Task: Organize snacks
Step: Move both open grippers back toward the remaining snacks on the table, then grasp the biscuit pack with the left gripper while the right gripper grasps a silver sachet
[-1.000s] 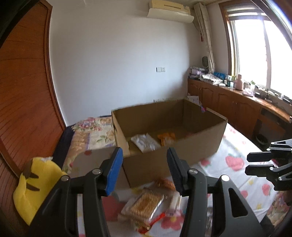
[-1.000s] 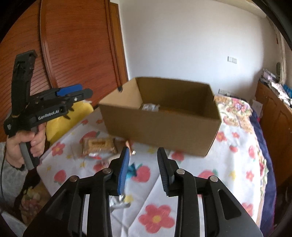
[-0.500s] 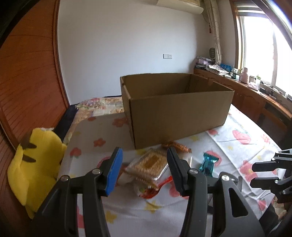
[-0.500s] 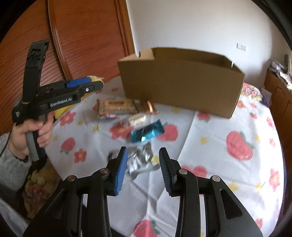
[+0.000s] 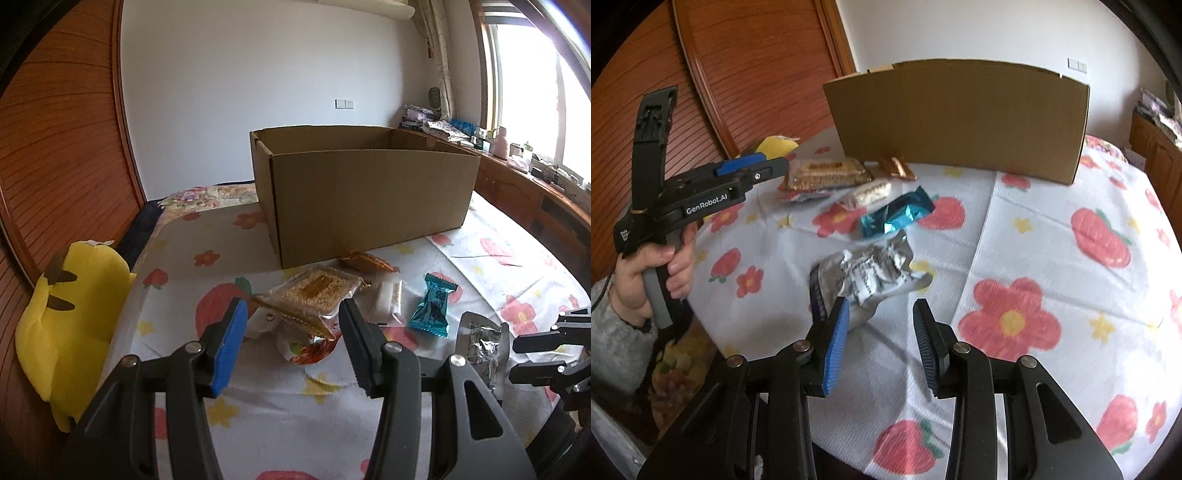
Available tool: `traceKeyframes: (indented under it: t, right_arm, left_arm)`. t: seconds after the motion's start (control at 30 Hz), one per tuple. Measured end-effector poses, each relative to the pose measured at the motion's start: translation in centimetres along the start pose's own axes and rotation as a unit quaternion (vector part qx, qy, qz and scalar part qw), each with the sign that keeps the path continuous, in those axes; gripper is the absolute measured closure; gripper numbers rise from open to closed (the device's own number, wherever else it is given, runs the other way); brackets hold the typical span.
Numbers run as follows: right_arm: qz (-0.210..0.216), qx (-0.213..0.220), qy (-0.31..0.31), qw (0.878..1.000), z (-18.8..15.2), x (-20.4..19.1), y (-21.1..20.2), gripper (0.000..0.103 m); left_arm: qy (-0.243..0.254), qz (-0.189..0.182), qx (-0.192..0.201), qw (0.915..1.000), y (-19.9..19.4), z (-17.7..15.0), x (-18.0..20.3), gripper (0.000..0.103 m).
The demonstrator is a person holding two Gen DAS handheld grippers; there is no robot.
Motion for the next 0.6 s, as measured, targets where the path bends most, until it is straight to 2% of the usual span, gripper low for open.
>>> traceKeyframes:
  t: [0.2, 0.6]
  right_arm:
    - [0.013, -0.007, 0.016, 1.000, 0.3, 0.1, 1.1, 0.066]
    - [0.011, -0.015, 0.025, 1.000, 3.3, 0.6, 3.9, 0.052]
  left_arm:
    - [-0.004, 0.002, -0.004, 1.0000, 0.4, -0.3, -0.4, 0.051]
    - [-0.009, -0.006, -0.006, 0.9999, 0.7, 0.0, -0.3, 0.051]
Point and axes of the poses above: each gripper's, at about its wrist camera, not at the fingertips, and y roughly the way its jaws point, x to its right, z to its top, the point moved 1 cm from there along y, roughly the way its jaws point, and after that the axes turned 9 degrees about -y, right-handed, at the moved point
